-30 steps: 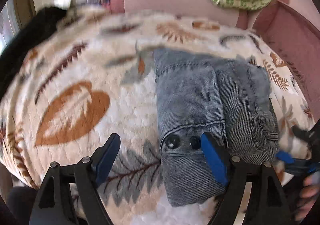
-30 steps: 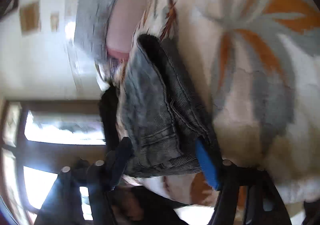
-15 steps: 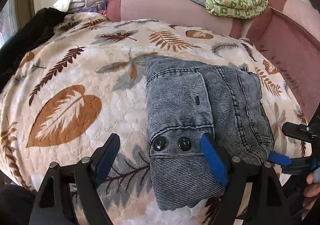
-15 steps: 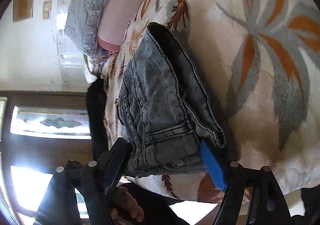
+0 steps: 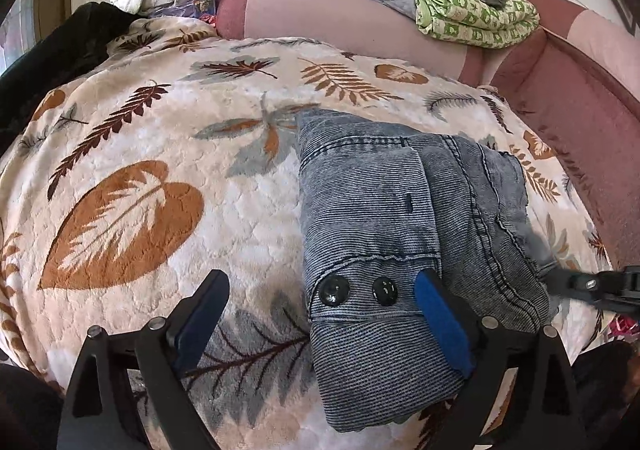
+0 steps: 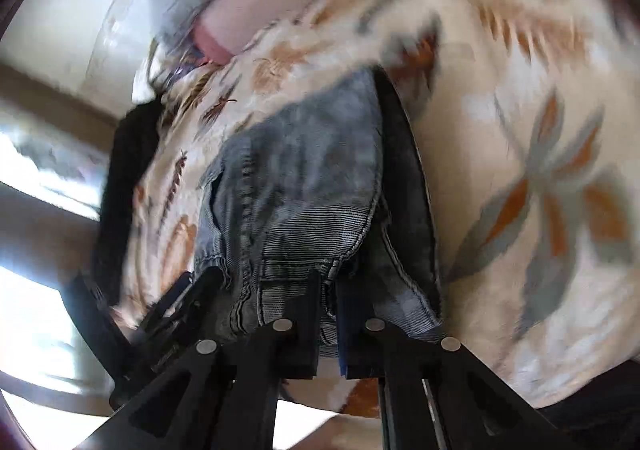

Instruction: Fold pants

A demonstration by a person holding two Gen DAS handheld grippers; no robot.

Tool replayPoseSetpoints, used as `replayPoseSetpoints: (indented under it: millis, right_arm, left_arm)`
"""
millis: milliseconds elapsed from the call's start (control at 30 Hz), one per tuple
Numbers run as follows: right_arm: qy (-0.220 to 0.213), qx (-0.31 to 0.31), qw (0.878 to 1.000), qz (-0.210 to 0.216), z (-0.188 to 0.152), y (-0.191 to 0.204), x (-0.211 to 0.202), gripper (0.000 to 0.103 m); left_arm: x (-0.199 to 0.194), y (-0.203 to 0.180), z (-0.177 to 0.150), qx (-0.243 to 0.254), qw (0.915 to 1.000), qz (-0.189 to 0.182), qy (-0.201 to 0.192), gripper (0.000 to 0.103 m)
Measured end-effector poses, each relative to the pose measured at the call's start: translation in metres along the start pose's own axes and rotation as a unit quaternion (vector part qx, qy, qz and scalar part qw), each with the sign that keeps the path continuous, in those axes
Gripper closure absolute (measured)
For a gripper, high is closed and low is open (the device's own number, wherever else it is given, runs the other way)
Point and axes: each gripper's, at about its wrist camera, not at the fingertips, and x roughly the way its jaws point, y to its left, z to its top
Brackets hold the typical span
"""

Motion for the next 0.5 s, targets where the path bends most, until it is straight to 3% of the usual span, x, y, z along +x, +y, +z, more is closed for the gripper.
replayPoseSetpoints:
  millis: [100,200,267,300,367,433,500]
  right_arm:
    - [-0.031,-0.073,0.995,-0.065,-0.002,0.023,-0.017,0.097]
    - [-0.021,-0.094,0.99,-0.103,-0.008,0.012,-0.011,0.097]
    - [0.011,-0.077,0.992,-0.099,-0.017,-0.009,0.01,0.097]
    - [0.02,-0.068,0.993,-0.091,-0.021,-0.016,0.019,0.097]
    - [0.012,-0.065,0.994,-0.09,-0.02,-0.015,0.015,0.097]
    - [0.03,-0.074,0.992,-0.095,-0.015,-0.011,0.014,0.096]
    - [0.037,-0.065,0.993,-0.088,-0.01,-0.012,0.008,0.095]
  left_arm:
    - [-0.007,0.003,0.005,-0.006,0.9999,-0.003,0.007,0.008]
    - [-0.028,0.004,0.014,-0.016,0.9998,0.008,-0.012,0.008]
    - [-0.041,0.001,0.016,-0.005,0.9989,0.015,-0.044,0.008]
    - [-0.038,-0.003,0.015,0.01,0.9988,0.025,-0.04,0.008]
    - [-0.008,-0.018,0.003,0.072,0.9953,0.063,0.013,0.008]
    - [-0.004,-0.025,-0.008,0.097,0.9914,0.085,-0.022,0.007]
    - [-0.005,-0.028,-0.007,0.1,0.9902,0.095,-0.02,0.007]
